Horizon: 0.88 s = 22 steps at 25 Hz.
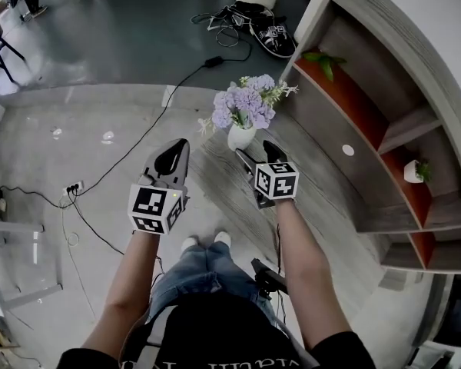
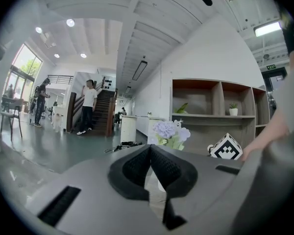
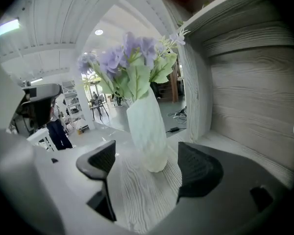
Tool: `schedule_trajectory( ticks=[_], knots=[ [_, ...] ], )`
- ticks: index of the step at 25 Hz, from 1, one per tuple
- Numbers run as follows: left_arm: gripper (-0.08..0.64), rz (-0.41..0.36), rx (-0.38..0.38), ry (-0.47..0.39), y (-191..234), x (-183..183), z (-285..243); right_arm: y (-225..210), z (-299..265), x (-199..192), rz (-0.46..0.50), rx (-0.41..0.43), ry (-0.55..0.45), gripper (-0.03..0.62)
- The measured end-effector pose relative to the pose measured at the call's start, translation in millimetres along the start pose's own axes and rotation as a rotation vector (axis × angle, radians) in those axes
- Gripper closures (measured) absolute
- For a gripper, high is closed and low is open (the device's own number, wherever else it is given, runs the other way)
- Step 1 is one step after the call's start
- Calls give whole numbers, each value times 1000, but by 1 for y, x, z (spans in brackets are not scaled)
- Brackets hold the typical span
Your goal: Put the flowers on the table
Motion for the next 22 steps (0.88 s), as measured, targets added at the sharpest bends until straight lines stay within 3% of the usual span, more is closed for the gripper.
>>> schedule_trajectory(
  ticks=[16, 22],
  knots=[
    [549, 27, -3, -119, 7, 55, 10, 23, 67, 46, 25, 77, -51, 189],
    [549, 16, -16, -144, 5, 70, 10, 32, 104, 69, -56, 89, -137, 190]
  ],
)
Point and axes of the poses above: the fingertips, and each gripper's own axes: z backward along the fingers, y to its left, x out of its top, the point moved 4 cm from there along z, backward along the fingers, and after that the axes turned 12 degrees about z, right-handed, at the moved point
